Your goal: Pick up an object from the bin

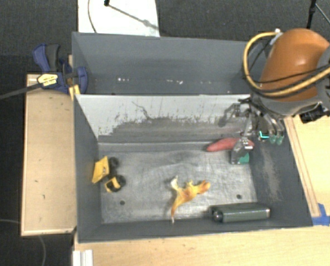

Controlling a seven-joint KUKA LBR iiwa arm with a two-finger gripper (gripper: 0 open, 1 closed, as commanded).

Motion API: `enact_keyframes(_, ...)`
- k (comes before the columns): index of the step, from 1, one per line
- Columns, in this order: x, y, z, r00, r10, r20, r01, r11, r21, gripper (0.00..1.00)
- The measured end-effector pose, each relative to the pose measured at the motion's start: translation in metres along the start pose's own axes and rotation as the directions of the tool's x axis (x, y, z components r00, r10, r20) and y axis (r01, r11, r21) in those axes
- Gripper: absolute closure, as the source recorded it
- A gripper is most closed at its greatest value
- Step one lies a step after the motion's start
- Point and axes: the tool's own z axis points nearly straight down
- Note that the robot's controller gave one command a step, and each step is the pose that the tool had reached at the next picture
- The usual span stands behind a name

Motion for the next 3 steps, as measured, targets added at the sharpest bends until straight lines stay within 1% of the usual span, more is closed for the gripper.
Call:
enact_keyframes(1, -0.002, 0.000, -0.005, 1.000, -0.001, 0.008, 0.001, 1.000, 0.001, 0.00)
enact_keyframes(2, 0.017, -0.025, 0.023, 0.980, -0.198, 0.017, 0.198, 0.980, 0.003, 0.00)
enact_keyframes(3, 0.028, -0.047, 0.047, 0.955, -0.297, 0.011, 0.297, 0.955, 0.005, 0.00)
